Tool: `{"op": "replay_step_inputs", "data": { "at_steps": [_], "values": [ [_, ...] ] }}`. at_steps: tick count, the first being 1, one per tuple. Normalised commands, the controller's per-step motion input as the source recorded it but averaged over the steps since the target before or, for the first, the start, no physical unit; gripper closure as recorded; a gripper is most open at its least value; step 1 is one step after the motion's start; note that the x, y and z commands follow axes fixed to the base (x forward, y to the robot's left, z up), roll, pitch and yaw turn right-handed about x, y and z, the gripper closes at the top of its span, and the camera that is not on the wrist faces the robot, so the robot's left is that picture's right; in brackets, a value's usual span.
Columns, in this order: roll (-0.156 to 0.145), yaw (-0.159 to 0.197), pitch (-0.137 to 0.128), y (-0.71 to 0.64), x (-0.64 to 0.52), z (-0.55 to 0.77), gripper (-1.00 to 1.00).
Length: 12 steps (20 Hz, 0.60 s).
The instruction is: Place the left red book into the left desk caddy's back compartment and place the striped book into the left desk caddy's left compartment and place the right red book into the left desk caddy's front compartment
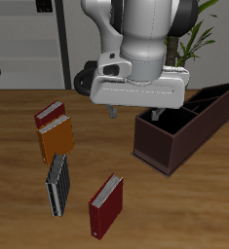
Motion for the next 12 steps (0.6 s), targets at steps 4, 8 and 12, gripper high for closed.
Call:
{"op": "replay_step_inputs", "data": {
  "at_steps": [4,8,12],
  "values": [
    [0.041,-0.008,-0.040,-0.07,0.30,-0.01,-1.00],
    [0.023,-0.041,-0.006,-0.15,0.26,-0.07,-1.00],
    [0.027,-0.030,-0.003,-0.12,0.12,-0.12,-1.00]
  ]
}}
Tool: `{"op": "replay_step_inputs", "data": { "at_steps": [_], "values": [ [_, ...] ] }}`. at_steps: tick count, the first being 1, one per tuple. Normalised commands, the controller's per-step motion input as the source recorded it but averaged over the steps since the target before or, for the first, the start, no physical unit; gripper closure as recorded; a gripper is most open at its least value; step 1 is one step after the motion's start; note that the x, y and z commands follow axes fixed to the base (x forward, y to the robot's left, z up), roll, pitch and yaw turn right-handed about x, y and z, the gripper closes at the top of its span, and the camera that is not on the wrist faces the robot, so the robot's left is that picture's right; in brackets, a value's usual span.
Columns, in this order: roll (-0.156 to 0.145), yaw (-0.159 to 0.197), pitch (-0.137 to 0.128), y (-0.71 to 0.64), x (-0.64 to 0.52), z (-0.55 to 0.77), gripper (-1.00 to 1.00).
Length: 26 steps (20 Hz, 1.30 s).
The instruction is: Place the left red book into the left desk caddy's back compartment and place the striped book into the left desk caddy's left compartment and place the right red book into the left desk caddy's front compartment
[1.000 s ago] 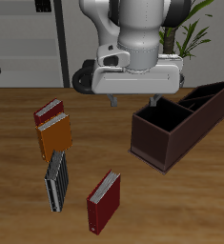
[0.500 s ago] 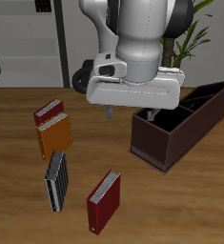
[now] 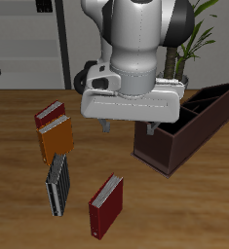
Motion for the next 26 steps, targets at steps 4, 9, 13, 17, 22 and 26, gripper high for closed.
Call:
{"op": "replay_step_inputs", "data": {
  "at_steps": [4,9,13,17,22,26],
  "values": [
    [0.010,-0.051,-0.027,-0.16,0.14,-0.19,-1.00],
    [0.005,-0.031,-0.003,-0.02,0.10,-0.17,-1.00],
    [0.011,0.007,0.030,-0.06,0.13,-0.26,-1.00],
    [0.022,-0.014,0.022,-0.10,0.13,-0.23,-1.00],
    [-0.040,-0.048,-0.005,-0.28,0.13,-0.15,-1.00],
    [-0.024,-0.082,-0.002,-0.24,0.09,-0.12,-1.00]
  ]
}}
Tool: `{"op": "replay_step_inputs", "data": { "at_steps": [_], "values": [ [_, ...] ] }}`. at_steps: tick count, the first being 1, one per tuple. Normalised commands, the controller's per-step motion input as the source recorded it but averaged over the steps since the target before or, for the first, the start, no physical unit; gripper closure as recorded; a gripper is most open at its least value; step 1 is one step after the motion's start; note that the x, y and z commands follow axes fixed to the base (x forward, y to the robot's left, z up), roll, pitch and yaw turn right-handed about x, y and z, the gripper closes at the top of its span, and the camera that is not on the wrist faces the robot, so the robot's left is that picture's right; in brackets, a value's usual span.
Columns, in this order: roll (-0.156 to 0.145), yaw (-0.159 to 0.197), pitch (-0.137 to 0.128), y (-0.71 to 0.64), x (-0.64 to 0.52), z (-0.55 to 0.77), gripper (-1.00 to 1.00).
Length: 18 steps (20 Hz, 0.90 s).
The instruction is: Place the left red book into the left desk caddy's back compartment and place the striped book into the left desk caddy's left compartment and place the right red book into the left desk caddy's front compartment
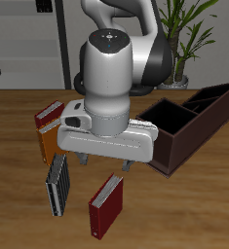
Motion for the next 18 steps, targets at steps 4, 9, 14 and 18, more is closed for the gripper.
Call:
{"op": "replay_step_inputs", "data": {
  "at_steps": [4,9,14,18],
  "values": [
    [-0.006,0.000,0.007,-0.02,0.04,-0.15,-1.00],
    [0.004,-0.029,0.002,-0.03,0.05,-0.23,-1.00],
    [-0.006,-0.021,0.006,0.00,0.05,-0.26,-1.00],
    [-0.012,-0.020,0.013,-0.07,0.03,-0.22,-1.00]
  ]
}}
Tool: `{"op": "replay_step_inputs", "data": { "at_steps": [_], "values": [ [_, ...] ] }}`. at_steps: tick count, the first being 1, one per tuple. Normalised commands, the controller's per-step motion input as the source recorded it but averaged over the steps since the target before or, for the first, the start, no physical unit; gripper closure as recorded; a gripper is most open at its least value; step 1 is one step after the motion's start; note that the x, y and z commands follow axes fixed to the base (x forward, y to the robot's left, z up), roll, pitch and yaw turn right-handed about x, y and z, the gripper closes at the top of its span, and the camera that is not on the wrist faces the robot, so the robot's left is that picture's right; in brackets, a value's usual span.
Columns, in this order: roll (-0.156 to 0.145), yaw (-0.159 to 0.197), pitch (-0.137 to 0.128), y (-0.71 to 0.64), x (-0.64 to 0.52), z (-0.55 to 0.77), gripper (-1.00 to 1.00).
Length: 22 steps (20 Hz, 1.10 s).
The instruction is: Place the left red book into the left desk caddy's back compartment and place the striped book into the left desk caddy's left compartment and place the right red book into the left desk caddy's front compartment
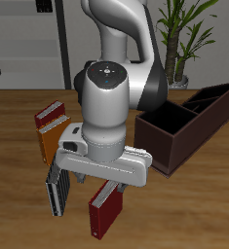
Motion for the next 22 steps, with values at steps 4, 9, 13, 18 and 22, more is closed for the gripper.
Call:
{"op": "replay_step_inputs", "data": {
  "at_steps": [4,9,13,18,22],
  "values": [
    [-0.010,-0.003,0.008,0.01,0.01,-0.22,-1.00],
    [0.001,-0.024,0.028,-0.05,0.03,-0.30,-1.00],
    [-0.002,0.007,0.021,-0.04,-0.03,-0.30,-1.00],
    [-0.005,0.009,0.024,-0.09,0.00,-0.18,1.00],
    [-0.017,-0.019,0.013,-0.08,0.04,-0.13,1.00]
  ]
}}
